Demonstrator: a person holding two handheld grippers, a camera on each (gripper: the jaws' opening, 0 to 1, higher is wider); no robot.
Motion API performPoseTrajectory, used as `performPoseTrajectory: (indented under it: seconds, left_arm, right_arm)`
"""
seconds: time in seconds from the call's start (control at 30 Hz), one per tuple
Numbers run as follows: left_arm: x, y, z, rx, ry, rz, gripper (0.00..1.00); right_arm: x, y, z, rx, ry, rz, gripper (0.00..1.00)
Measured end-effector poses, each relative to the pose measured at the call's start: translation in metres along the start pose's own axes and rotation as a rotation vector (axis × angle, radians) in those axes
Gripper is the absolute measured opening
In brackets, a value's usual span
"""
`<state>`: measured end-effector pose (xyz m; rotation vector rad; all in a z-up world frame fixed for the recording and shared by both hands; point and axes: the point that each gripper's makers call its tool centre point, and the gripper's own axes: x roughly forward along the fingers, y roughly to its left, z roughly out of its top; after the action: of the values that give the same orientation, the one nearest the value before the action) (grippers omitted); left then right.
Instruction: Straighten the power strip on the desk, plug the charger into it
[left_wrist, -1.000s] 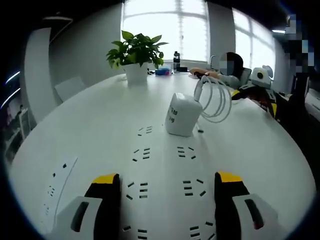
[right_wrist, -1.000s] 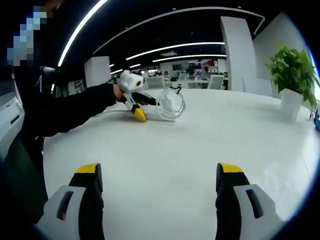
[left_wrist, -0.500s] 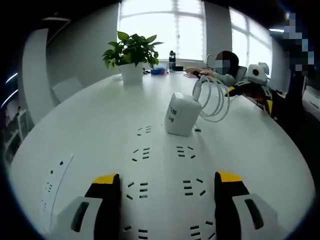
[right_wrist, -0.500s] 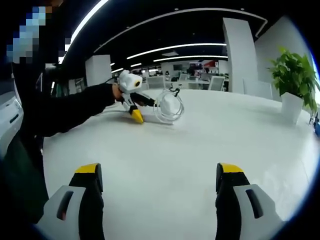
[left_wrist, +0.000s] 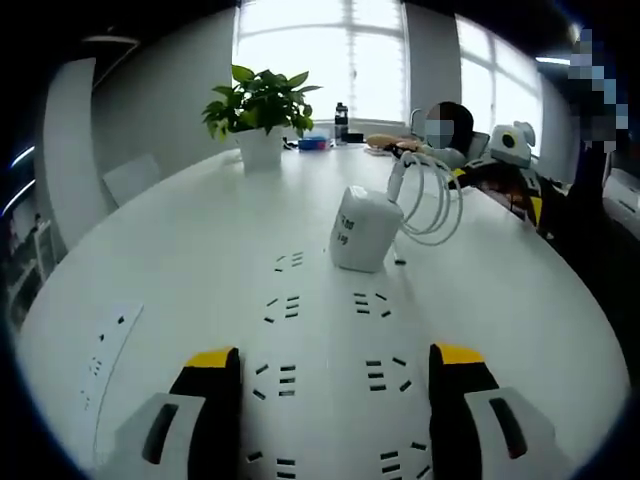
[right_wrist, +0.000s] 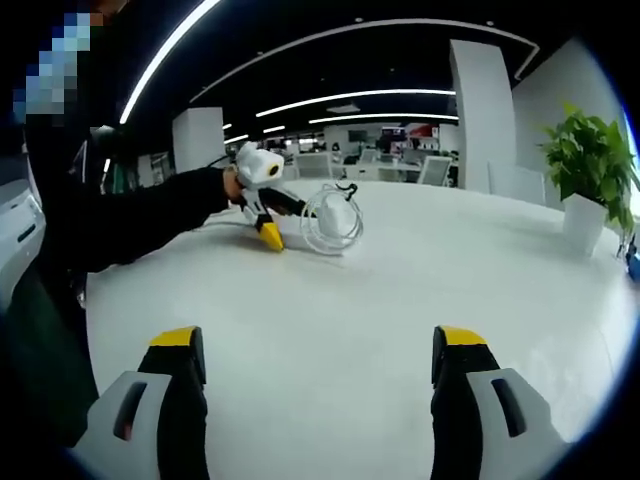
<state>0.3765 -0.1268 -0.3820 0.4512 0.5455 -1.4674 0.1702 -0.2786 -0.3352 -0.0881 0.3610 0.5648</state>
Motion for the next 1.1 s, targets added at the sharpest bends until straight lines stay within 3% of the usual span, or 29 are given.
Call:
performPoseTrajectory:
  seconds: [0.67, 1.1]
  left_arm:
    - [-0.011, -0.008, -0.006, -0.018, -0.014, 0.014, 0.78]
    - [-0.019, -0.018, -0.011, -0.017, -0.018, 0.010, 0.78]
  right_arm:
    - [-0.002, 0.019, 0.003, -0.006, 0.002, 0.058, 1.00]
    - [-0.004, 0.021, 0.004, -0.018, 0.003, 0.054, 1.00]
